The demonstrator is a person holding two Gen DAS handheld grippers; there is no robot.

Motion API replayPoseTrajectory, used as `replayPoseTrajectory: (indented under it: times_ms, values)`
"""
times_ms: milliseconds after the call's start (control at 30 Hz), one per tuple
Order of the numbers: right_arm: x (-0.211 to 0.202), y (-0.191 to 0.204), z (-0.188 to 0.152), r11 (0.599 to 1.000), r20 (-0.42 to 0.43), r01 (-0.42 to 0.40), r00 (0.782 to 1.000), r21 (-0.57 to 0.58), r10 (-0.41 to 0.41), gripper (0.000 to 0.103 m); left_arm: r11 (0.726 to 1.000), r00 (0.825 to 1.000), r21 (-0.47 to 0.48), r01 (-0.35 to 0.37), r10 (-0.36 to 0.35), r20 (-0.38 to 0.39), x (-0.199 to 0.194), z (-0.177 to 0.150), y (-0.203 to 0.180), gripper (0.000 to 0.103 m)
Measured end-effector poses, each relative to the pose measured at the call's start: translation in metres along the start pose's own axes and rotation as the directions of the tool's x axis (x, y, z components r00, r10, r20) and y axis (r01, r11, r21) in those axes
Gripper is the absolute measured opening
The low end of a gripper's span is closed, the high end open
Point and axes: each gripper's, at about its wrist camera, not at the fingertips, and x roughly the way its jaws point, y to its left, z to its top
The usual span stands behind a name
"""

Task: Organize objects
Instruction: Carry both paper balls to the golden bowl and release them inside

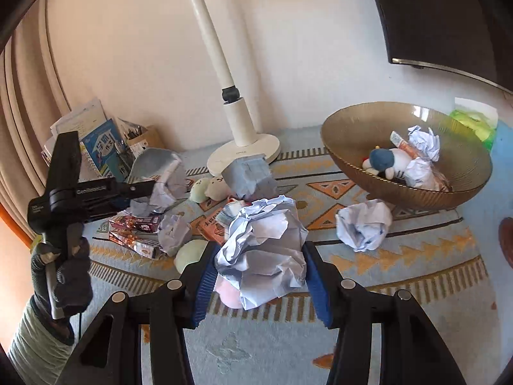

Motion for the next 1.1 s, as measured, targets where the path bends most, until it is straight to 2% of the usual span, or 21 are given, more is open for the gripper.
replayPoseTrajectory:
  times_ms: [100, 167, 267, 367, 400, 433, 533, 767, 967, 1100]
  values:
    - [-0.004, -0.031, -0.007, 0.997, -0.02, 0.052, 0.998, 0.052, -0.051, 0.051, 1.0, 1.0, -0.003, 0.026, -0.026, 0.013, -0.029, -0.011, -0.004, 0.031]
    - [0.002, -0.049, -0.009, 0.993, -0.032, 0.054, 0.998, 0.107, -0.051, 0.051, 1.0, 1.0, -0.004, 0.009, -0.009, 0.003, -0.037, -0.021, -0.005, 0.031]
    - [0.014, -0.058, -0.014, 0.989, -0.061, 0.078, 0.996, 0.126, -0.071, 0.051, 0.999, 0.999, 0.006, -0.051, 0.051, -0.011, -0.03, -0.033, -0.009, 0.031]
    - [0.01, -0.051, -0.014, 0.995, -0.034, 0.051, 0.998, 0.08, -0.048, 0.051, 0.994, 0.994, 0.02, -0.104, 0.105, -0.029, -0.018, -0.042, -0.01, 0.032]
    - [0.012, -0.049, -0.015, 0.997, -0.045, 0.049, 0.998, 0.065, -0.046, 0.051, 0.993, 0.993, 0.023, -0.112, 0.113, -0.04, -0.015, -0.045, -0.009, 0.036]
    - [0.015, -0.046, -0.016, 0.997, -0.061, 0.048, 0.997, 0.055, -0.045, 0.051, 0.994, 0.993, 0.015, -0.106, 0.107, -0.052, -0.013, -0.047, -0.006, 0.041]
    - [0.019, -0.041, -0.017, 0.998, -0.073, 0.056, 0.996, 0.028, -0.054, 0.051, 0.999, 0.996, -0.011, -0.045, 0.044, -0.08, -0.016, -0.062, 0.003, 0.043]
    - [0.018, -0.036, -0.019, 0.998, -0.066, 0.066, 0.996, 0.006, -0.065, 0.051, 0.997, 0.993, -0.013, -0.069, 0.068, -0.097, -0.032, -0.095, 0.023, 0.044]
    - [0.019, -0.035, -0.02, 0.997, -0.075, 0.075, 0.994, 0.007, -0.074, 0.051, 0.991, 0.986, 0.03, -0.134, 0.136, -0.091, -0.02, -0.096, 0.015, 0.045]
    - [0.02, -0.033, -0.02, 0.998, -0.08, 0.068, 0.994, -0.006, -0.069, 0.051, 0.983, 0.981, 0.063, -0.17, 0.174, -0.081, -0.013, -0.093, 0.009, 0.052]
